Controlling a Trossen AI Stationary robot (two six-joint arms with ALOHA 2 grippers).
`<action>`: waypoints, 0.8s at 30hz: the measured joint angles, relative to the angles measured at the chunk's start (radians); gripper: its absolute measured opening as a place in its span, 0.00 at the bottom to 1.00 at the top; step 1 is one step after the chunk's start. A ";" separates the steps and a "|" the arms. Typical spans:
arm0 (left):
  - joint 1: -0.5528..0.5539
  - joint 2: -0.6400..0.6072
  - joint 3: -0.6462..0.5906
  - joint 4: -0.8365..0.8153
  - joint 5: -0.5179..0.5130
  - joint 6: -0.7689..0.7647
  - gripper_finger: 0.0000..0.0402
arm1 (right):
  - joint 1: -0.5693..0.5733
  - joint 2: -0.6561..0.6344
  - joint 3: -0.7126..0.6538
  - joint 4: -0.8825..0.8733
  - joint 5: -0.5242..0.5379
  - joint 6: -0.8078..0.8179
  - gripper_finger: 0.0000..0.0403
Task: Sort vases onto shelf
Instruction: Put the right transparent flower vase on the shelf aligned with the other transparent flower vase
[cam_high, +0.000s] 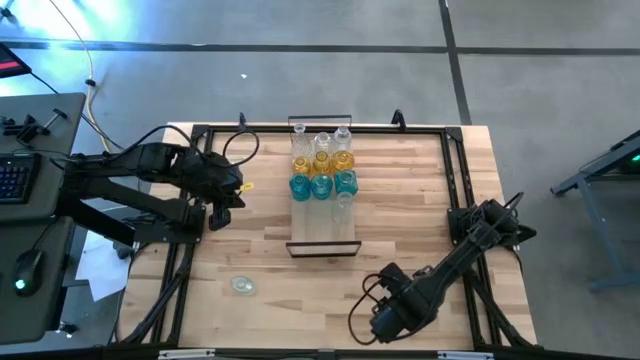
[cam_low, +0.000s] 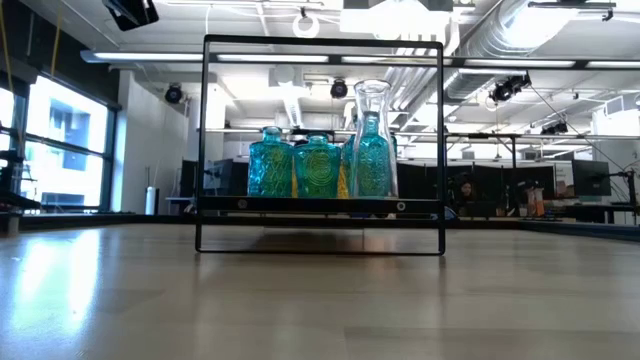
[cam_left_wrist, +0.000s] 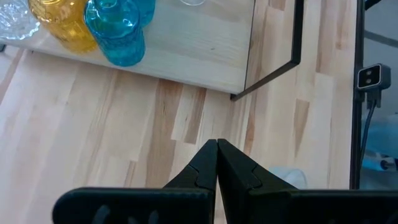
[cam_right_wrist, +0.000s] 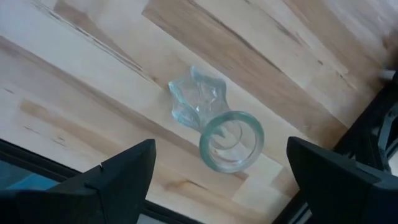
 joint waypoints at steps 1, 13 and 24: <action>0.000 0.000 0.000 0.000 0.000 0.000 0.00 | 0.000 0.000 0.000 -0.001 -0.010 0.006 0.86; 0.000 0.000 0.000 -0.001 -0.007 0.005 0.00 | -0.001 -0.003 0.001 0.031 -0.022 0.026 0.80; 0.000 0.000 0.000 -0.001 -0.014 0.020 0.00 | -0.028 -0.003 0.069 -0.013 -0.009 0.016 0.76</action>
